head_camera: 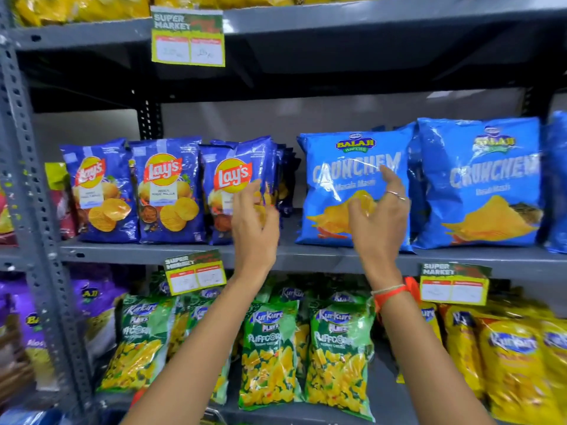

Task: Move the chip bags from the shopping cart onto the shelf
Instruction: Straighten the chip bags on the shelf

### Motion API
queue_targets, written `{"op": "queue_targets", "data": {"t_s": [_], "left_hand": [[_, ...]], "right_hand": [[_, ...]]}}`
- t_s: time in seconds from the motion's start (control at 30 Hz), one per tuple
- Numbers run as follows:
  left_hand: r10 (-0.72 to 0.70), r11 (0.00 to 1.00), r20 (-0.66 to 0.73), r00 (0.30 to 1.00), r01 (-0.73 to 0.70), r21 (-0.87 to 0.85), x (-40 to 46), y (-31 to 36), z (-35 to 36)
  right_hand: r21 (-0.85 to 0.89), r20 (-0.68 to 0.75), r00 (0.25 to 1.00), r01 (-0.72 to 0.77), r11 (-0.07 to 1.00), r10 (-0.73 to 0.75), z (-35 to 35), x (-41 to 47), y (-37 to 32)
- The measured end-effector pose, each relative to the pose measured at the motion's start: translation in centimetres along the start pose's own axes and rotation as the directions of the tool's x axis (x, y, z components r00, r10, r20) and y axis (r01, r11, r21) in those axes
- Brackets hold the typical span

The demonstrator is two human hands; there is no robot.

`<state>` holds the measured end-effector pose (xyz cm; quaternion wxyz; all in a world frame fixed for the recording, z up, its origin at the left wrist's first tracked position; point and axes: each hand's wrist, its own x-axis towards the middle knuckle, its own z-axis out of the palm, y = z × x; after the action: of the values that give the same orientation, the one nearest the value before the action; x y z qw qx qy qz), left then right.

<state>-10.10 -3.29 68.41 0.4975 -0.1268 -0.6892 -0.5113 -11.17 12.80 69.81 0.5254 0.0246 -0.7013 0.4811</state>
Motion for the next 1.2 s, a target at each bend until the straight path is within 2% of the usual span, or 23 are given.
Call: {"op": "queue_targets", "data": {"t_s": [0.07,0.13,0.23,0.27,0.3,0.37,0.43,0.53,0.63,0.77,0.83,0.9,1.0,1.07,1.13,1.2], "left_hand": [[-0.026,0.997,0.154,0.988,0.036,-0.063,-0.2,0.8,2.5],[-0.123,0.991,0.336,0.934,0.133,-0.008,0.2,0.8,4.9],[-0.348,0.929,0.529,0.774,0.358,0.087,0.9,0.1,6.8],[-0.387,0.908,0.552,0.739,0.408,0.091,1.1,-0.6,7.1],[-0.401,0.901,0.551,0.732,0.424,0.092,1.0,-1.1,7.3],[-0.393,0.909,0.505,0.768,0.407,0.088,0.6,-2.0,7.5],[-0.358,0.932,0.417,0.835,0.346,0.108,0.0,-2.0,7.7],[-0.234,0.971,0.315,0.92,0.205,0.122,-0.9,-1.5,8.0],[-0.17,0.982,0.282,0.944,0.139,0.127,-1.7,-1.2,8.4],[-0.191,0.98,0.261,0.946,0.167,0.112,-2.0,-1.1,8.5],[-0.214,0.972,0.237,0.947,0.182,0.152,-2.2,-0.3,8.6],[-0.184,0.972,0.177,0.967,0.152,0.179,-2.5,1.0,8.9],[0.016,0.985,0.049,0.999,-0.024,0.169,-3.4,3.7,10.2],[0.173,0.979,0.013,0.985,-0.173,0.11,-4.1,5.6,11.7],[0.233,0.972,0.074,0.97,-0.234,0.01,-4.7,7.2,14.0],[0.206,0.978,0.236,0.95,-0.193,-0.076,-5.3,8.3,16.7]], "right_hand": [[-0.098,0.007,0.999,-0.035,0.995,0.036,-2.1,1.3,1.9],[-0.13,0.146,0.978,-0.127,0.983,0.145,-3.2,2.5,4.0],[-0.04,0.414,0.866,-0.29,0.956,0.279,-3.9,3.5,5.9],[-0.013,0.476,0.828,-0.328,0.945,0.294,-4.1,3.7,6.3],[-0.007,0.52,0.8,-0.348,0.938,0.3,-4.2,3.8,6.6],[0.001,0.55,0.788,-0.333,0.943,0.277,-4.2,4.0,7.3],[0.008,0.572,0.788,-0.285,0.958,0.229,-4.1,4.2,7.6],[0.014,0.616,0.769,-0.226,0.974,0.169,-3.9,4.7,7.9],[0.017,0.613,0.777,-0.191,0.981,0.141,-3.7,5.0,8.4],[-0.011,0.613,0.78,-0.149,0.989,0.124,-3.6,5.1,8.9],[-0.021,0.587,0.802,-0.125,0.992,0.114,-3.8,5.1,9.0],[0.026,0.507,0.859,-0.098,0.995,0.072,-4.6,5.3,8.8],[0.17,0.328,0.944,-0.088,0.981,0.028,-7.3,6.4,8.0],[0.267,0.165,0.986,-0.07,0.961,0.026,-9.6,7.6,7.9],[0.257,0.004,0.999,-0.044,0.965,0.045,-11.7,9.2,9.0],[0.139,-0.099,0.992,-0.062,0.988,0.076,-13.6,10.7,10.9]]}}
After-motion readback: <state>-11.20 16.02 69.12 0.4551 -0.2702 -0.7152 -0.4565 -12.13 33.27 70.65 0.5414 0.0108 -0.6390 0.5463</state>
